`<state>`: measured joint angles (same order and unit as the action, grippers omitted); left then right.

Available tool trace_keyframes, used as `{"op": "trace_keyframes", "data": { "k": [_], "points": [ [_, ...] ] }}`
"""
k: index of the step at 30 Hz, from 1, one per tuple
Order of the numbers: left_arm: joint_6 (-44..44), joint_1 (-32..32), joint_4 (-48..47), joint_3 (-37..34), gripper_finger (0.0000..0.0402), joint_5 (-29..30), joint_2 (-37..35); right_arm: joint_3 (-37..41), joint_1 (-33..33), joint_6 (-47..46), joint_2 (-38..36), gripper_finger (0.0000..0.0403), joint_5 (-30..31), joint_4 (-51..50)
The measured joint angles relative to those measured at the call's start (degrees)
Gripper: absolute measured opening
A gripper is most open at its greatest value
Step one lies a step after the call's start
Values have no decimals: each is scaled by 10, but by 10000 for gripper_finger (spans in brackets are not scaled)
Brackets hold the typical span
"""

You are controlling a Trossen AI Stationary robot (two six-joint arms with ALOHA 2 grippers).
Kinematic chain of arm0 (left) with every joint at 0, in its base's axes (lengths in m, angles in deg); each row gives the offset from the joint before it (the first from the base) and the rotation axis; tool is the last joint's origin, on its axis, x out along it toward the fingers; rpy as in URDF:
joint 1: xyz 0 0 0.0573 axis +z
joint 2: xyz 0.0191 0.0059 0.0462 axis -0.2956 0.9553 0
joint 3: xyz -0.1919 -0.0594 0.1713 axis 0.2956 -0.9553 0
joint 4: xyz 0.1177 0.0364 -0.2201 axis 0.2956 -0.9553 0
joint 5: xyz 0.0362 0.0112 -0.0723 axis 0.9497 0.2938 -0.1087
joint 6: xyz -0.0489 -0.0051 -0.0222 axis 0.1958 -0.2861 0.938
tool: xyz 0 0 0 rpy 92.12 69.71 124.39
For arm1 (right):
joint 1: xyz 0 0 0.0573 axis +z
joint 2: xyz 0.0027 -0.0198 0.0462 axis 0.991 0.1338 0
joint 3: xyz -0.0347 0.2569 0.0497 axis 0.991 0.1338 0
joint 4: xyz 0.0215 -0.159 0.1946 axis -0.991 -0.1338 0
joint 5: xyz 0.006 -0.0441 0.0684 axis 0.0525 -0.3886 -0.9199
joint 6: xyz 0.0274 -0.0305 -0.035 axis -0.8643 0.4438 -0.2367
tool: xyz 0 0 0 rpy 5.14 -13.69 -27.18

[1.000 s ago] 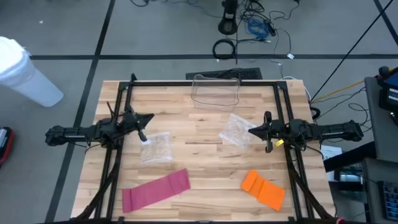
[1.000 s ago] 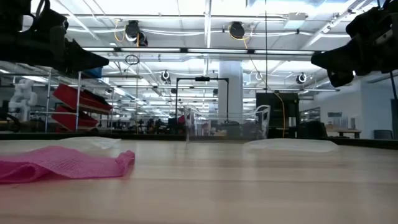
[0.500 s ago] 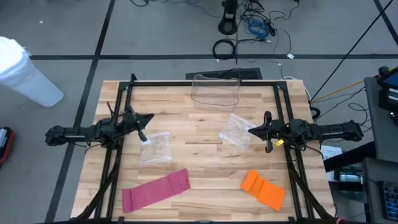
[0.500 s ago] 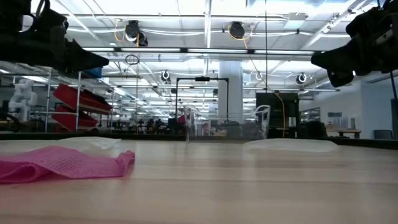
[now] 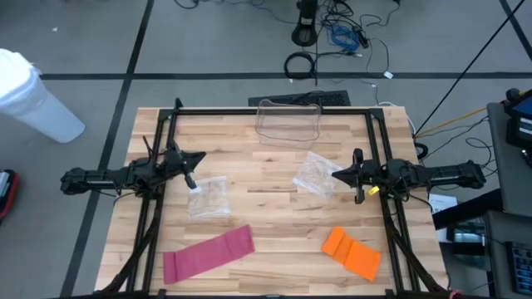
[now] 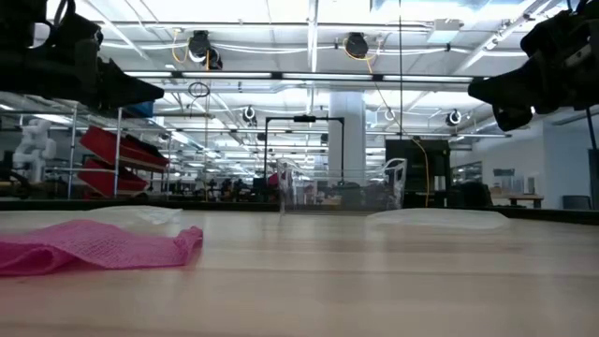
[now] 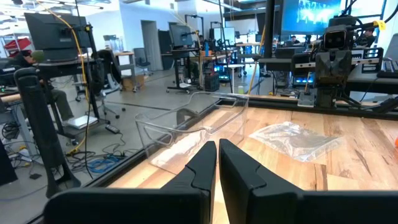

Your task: Roll bandage

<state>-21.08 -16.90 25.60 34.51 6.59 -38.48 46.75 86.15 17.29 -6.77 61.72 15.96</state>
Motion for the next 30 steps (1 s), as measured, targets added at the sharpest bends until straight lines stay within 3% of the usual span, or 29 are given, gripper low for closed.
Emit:
{"op": "trace_keyframes", "data": {
  "k": [19, 26, 30],
  "points": [
    [1, 0, 4, 0, 26, -2, 0, 0, 0, -7, 1, 0, 1, 16],
    [195, 0, 24, 0, 26, -37, 0, 0, 0, -132, 2, 0, -13, 36],
    [209, 0, 26, 0, 26, -36, 0, 0, 0, -206, 4, 0, -2, 24]
  ]
}}
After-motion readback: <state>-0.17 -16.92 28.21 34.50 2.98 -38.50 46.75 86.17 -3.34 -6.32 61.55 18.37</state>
